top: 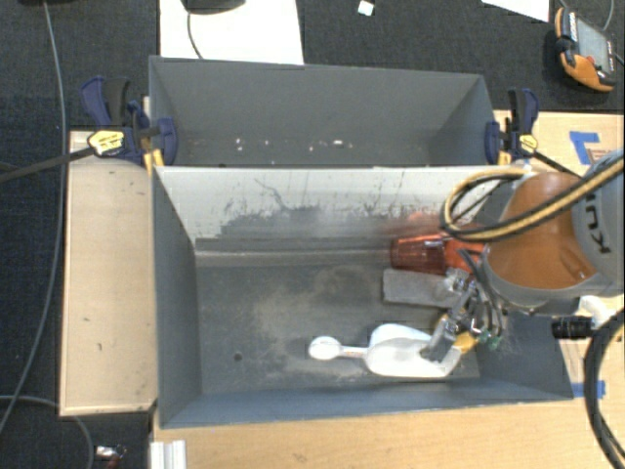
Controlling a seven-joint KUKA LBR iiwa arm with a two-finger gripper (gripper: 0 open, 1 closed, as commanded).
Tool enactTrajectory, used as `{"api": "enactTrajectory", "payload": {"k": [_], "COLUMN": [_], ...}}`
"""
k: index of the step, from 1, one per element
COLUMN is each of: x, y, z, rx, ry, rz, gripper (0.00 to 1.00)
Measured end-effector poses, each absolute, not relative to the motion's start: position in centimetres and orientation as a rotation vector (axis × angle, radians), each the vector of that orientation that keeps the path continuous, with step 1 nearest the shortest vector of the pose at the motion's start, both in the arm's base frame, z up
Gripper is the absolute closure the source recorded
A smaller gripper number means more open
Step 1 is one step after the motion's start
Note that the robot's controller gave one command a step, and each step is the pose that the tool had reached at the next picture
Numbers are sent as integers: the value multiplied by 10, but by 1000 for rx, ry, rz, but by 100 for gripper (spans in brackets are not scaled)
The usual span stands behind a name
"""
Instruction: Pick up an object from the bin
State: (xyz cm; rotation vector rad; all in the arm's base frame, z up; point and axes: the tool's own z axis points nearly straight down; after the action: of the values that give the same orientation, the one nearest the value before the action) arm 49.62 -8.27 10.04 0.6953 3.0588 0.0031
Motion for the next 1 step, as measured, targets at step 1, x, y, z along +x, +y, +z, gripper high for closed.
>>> {"api": "enactTrajectory", "payload": {"k": [1], "x": [502], "y": [-50], "z": [78], "rx": [445], "ry": [3079], "rz": [3], "gripper": [0]}}
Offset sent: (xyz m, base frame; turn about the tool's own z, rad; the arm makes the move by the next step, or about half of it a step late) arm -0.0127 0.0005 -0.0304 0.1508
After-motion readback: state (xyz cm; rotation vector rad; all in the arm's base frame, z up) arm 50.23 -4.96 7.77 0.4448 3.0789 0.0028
